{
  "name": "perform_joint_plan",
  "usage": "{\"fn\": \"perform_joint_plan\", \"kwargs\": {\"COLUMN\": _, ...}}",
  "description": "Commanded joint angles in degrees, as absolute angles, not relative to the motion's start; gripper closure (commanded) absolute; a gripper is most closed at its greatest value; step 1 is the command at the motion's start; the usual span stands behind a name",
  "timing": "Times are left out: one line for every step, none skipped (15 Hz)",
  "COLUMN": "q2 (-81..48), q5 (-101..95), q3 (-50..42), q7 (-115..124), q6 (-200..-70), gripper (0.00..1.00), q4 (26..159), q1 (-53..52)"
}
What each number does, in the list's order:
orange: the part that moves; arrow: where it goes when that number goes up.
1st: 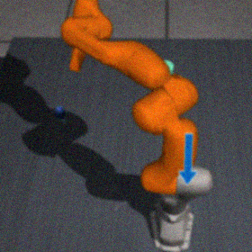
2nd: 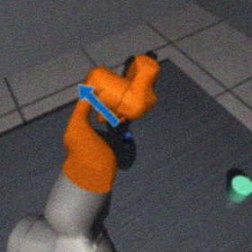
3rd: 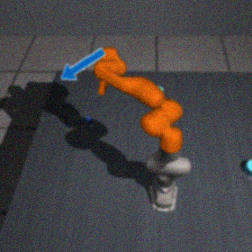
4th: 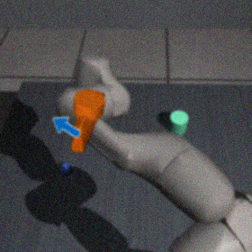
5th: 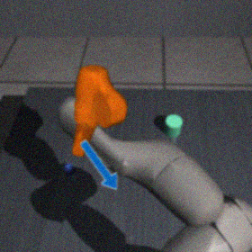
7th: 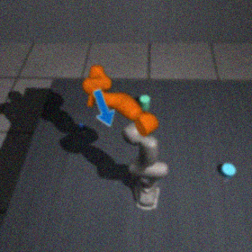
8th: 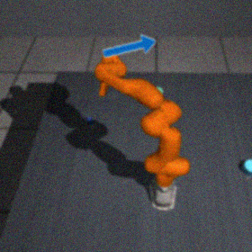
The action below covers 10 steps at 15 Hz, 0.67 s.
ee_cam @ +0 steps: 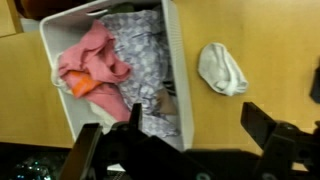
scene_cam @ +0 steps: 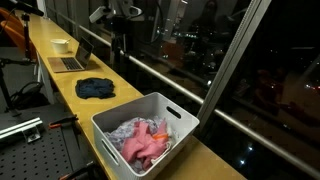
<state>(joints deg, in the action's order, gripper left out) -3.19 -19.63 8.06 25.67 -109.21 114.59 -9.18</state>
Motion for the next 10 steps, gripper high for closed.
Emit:
{"fn": "perform_joint_plan", "kwargs": {"q2": -10.6, "q5": -18.2, "q3": 11.7, "q7": 31.2, "q6": -117.2, "gripper": 0.00, "q4": 112.0, "q1": -13.5}}
{"fn": "perform_joint_plan", "kwargs": {"q2": -13.2, "q5": -18.4, "q3": 12.2, "q7": 32.6, "q6": -120.5, "gripper": 0.00, "q4": 111.3, "q1": -14.8}}
{"fn": "perform_joint_plan", "kwargs": {"q2": -15.9, "q5": -18.7, "q3": 12.5, "q7": 33.4, "q6": -123.6, "gripper": 0.00, "q4": 110.6, "q1": -16.1}}
{"fn": "perform_joint_plan", "kwargs": {"q2": -18.5, "q5": -18.7, "q3": 12.5, "q7": 33.6, "q6": -127.0, "gripper": 0.00, "q4": 109.9, "q1": -17.2}}
{"fn": "perform_joint_plan", "kwargs": {"q2": -21.4, "q5": -18.4, "q3": 12.3, "q7": 33.4, "q6": -130.8, "gripper": 0.00, "q4": 109.1, "q1": -18.2}}
{"fn": "perform_joint_plan", "kwargs": {"q2": -23.7, "q5": -17.4, "q3": 12.0, "q7": 32.4, "q6": -134.4, "gripper": 0.00, "q4": 108.5, "q1": -19.0}}
{"fn": "perform_joint_plan", "kwargs": {"q2": -26.6, "q5": -15.3, "q3": 12.1, "q7": 31.5, "q6": -138.9, "gripper": 0.00, "q4": 108.0, "q1": -19.3}}
{"fn": "perform_joint_plan", "kwargs": {"q2": -28.8, "q5": -13.0, "q3": 12.3, "q7": 30.3, "q6": -142.5, "gripper": 0.00, "q4": 107.6, "q1": -19.5}}
{"fn": "perform_joint_plan", "kwargs": {"q2": -31.2, "q5": -9.7, "q3": 12.9, "q7": 28.8, "q6": -146.2, "gripper": 0.00, "q4": 107.4, "q1": -19.4}}
{"fn": "perform_joint_plan", "kwargs": {"q2": -33.4, "q5": -6.2, "q3": 13.6, "q7": 26.9, "q6": -149.1, "gripper": 0.00, "q4": 107.0, "q1": -19.2}}
